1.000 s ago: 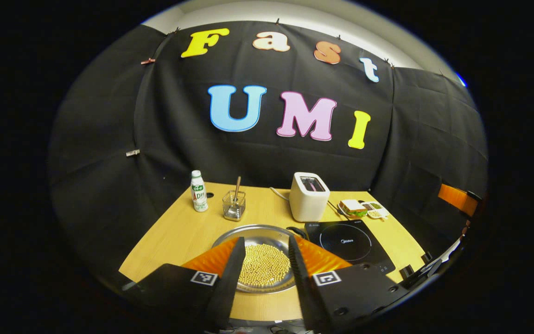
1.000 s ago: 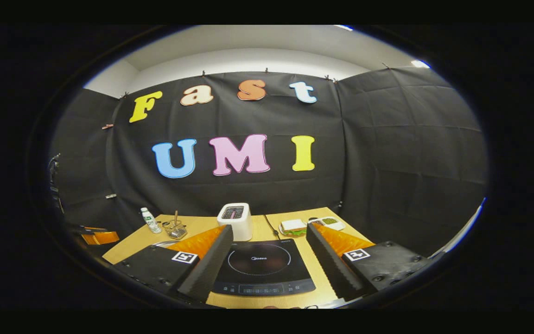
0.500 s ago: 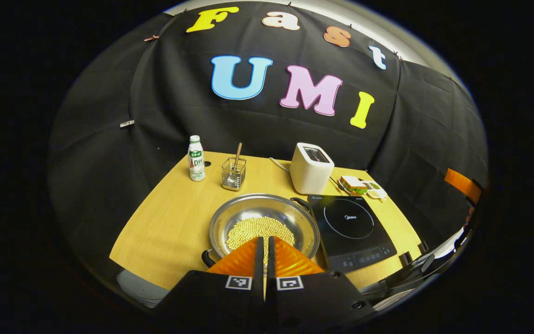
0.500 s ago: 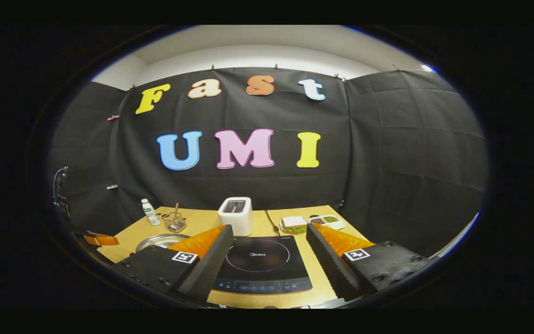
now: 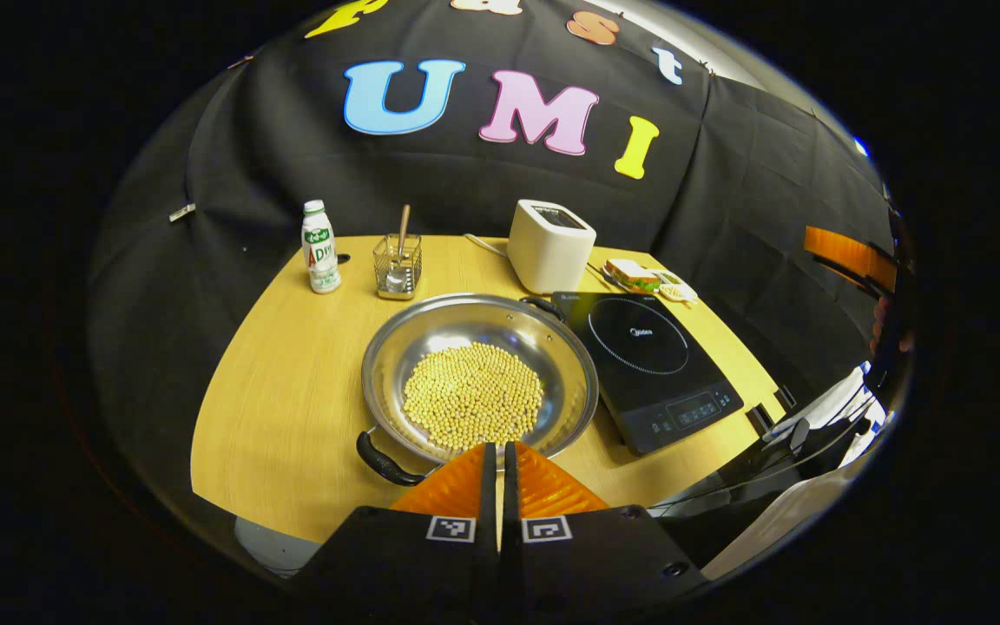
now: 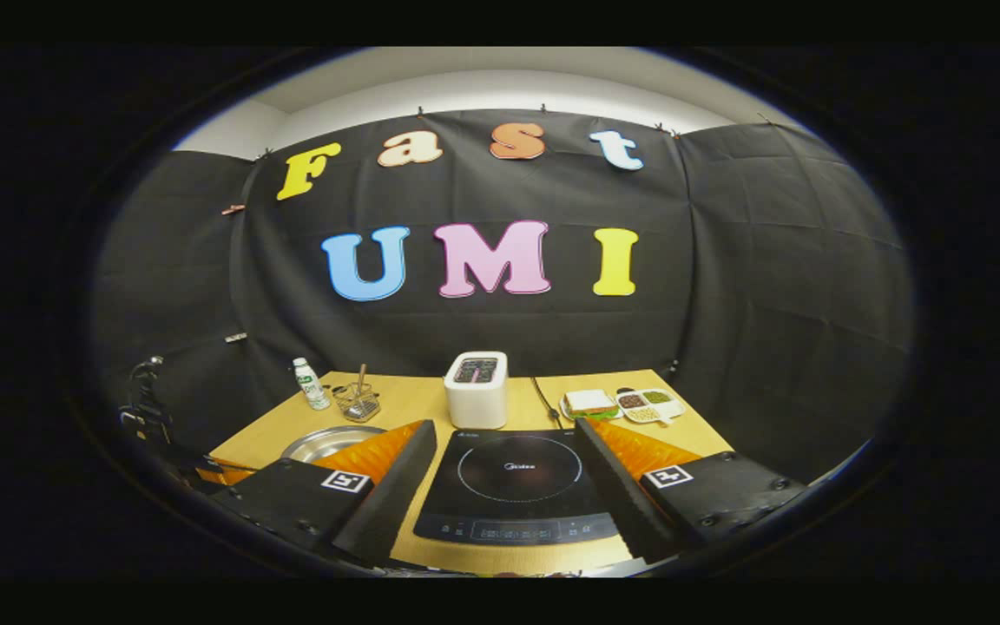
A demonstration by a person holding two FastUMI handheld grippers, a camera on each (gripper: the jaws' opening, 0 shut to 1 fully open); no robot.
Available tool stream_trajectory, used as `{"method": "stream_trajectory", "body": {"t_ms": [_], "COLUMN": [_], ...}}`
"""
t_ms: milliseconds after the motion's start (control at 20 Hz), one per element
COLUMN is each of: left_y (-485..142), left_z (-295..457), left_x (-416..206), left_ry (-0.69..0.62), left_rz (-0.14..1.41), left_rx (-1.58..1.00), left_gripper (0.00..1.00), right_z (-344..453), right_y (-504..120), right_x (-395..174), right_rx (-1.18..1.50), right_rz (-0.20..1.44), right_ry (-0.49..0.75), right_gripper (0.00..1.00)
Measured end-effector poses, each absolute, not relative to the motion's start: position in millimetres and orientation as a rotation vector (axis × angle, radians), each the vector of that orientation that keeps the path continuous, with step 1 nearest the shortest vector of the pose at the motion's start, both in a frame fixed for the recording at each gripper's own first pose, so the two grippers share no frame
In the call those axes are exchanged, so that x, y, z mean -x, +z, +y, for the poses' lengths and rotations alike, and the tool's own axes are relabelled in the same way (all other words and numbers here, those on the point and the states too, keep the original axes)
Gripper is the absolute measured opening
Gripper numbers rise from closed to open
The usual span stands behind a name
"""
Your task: First push the handle of the pot to place it horizontally, then grasp the pot with both hands and set it on the induction cooktop.
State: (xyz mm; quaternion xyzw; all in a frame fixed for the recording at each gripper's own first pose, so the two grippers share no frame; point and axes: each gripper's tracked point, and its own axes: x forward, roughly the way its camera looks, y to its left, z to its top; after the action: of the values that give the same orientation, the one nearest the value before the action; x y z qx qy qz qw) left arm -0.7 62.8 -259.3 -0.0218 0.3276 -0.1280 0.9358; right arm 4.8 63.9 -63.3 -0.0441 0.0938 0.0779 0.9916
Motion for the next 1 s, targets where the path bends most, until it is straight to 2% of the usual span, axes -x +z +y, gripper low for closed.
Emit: {"method": "stream_trajectory", "body": {"t_ms": [150,400,700,1000], "left_y": [-281.9,-312.2,-349.6,-358.9], "left_z": [68.9,70.3,79.5,88.0], "left_x": [0.6,-1.9,-1.8,-16.4], "left_ry": [-0.281,-0.242,-0.150,-0.063], "left_rz": [0.743,0.850,0.984,1.055], "left_rx": [0.021,0.015,-0.059,-0.098], "left_gripper": [0.05,0.05,0.05,0.05], "right_z": [60.2,48.8,30.3,19.4], "right_y": [-66.4,-70.9,-88.4,-110.0], "right_x": [-14.0,-38.9,-59.5,-71.3], "right_rx": [0.096,0.050,0.026,0.028], "right_rz": [0.197,0.215,0.273,0.302], "right_ry": [0.169,0.190,0.264,0.334], "right_gripper": [0.99,0.98,0.99,0.99]}}
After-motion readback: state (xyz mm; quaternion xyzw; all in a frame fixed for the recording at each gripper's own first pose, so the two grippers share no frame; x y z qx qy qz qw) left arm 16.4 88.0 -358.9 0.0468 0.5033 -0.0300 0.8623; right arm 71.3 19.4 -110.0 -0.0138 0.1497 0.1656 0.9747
